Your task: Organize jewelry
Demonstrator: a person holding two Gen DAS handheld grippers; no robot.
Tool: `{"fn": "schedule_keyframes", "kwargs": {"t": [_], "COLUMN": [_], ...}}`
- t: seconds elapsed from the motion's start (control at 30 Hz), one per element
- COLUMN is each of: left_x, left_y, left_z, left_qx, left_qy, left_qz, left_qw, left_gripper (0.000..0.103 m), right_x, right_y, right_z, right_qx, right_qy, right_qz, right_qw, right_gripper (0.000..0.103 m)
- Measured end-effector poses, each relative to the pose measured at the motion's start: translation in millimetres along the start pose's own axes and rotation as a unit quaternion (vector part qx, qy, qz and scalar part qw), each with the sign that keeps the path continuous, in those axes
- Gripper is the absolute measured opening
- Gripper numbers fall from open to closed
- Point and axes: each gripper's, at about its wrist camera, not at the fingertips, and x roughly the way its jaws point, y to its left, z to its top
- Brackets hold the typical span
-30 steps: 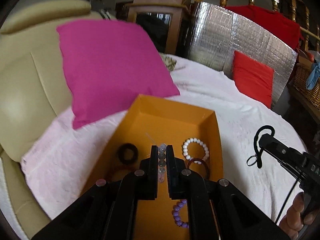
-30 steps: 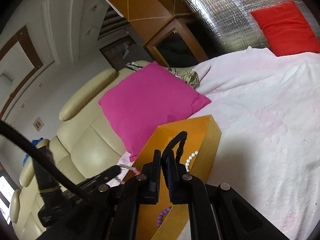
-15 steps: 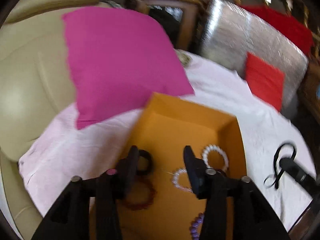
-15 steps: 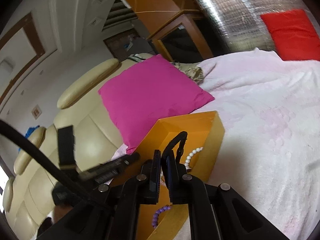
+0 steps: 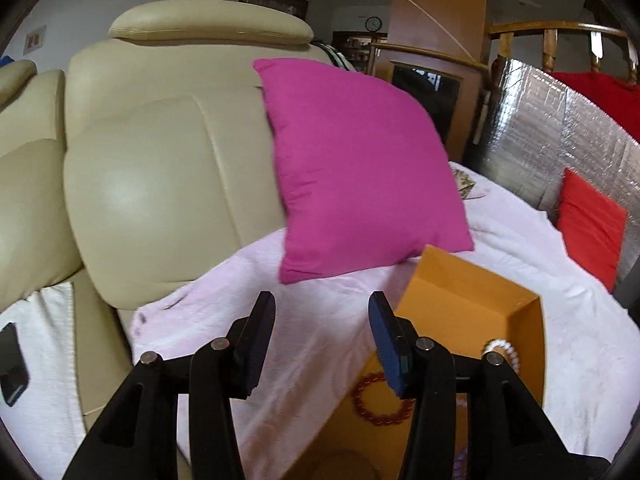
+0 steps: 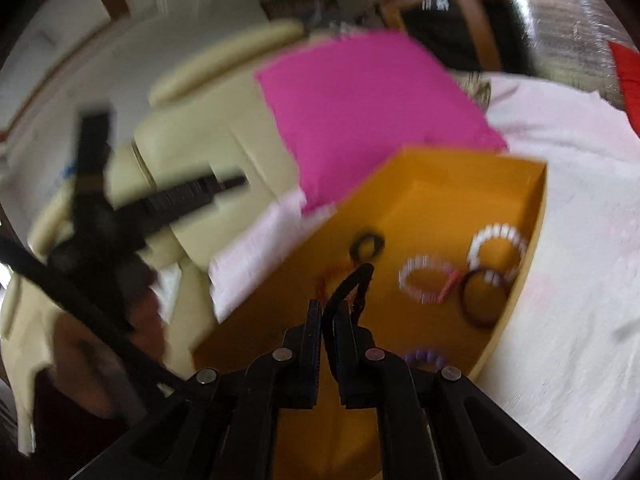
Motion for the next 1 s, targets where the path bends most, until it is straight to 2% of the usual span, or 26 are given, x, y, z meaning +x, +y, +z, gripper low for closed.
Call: {"fn": "schedule_keyframes", "kwargs": {"t": [0.07,0.1,0.17,0.2,0.23,0.33,0.4,0.47,0.57,0.67,0.83,1.0], "left_x": [-1.4,-1.5,-6.7,-9.4,-12.8,-31.5,-45.6,-62.9,-97.4,-126.4,-156.5,-184.4], "left_y": [1.4,2.6,2.1,0.9,0.6,-1.2,-6.1,-11.7,-21.8,-26.5,-23.0,-14.9], "left_z": [-2.4,-3.6,-6.7,-7.6,-8.8,-12.4,-15.6,-16.6,-17.6,-20.6,-25.4,-25.6], "left_qx": [0.004,0.005,0.012,0.017,0.023,0.048,0.076,0.105,0.153,0.181,0.176,0.171], "left_qy": [0.006,0.008,0.008,0.007,0.006,-0.005,-0.008,-0.015,-0.031,-0.039,-0.013,-0.032], "left_qz": [0.0,-0.001,0.003,0.007,0.01,0.017,0.013,0.011,0.012,0.013,0.01,0.039], "left_qw": [1.0,1.0,0.9999,0.9998,0.9997,0.9987,0.997,0.9943,0.9876,0.9826,0.9843,0.9839], "left_gripper": [0.049,0.049,0.05,0.05,0.05,0.054,0.067,0.073,0.086,0.095,0.096,0.096], "right_x": [7.2,5.6,-0.2,-3.1,-6.3,-22.8,-37.8,-58.5,-96.4,-119.6,-149.4,-175.4], "right_y": [-4.7,-8.9,-17.1,-20.3,-22.8,-25.4,-27.1,-25.7,-11.7,6.7,54.3,87.2], "right_z": [-2.6,-2.3,-0.3,0.0,-0.9,-1.4,1.7,3.6,2.6,0.2,-6.9,-17.6], "right_qx": [0.01,0.023,0.052,0.065,0.074,0.075,0.079,0.082,0.061,0.042,-0.011,-0.022], "right_qy": [0.025,0.025,0.022,0.021,0.016,-0.012,-0.035,-0.064,-0.097,-0.094,-0.076,-0.084], "right_qz": [0.003,0.021,0.067,0.088,0.096,0.076,0.056,0.038,-0.02,-0.086,-0.172,-0.193], "right_qw": [1.0,0.999,0.996,0.994,0.992,0.994,0.995,0.994,0.993,0.991,0.982,0.977], "right_gripper": [0.01,0.011,0.026,0.047,0.061,0.061,0.061,0.061,0.06,0.061,0.062,0.066]}}
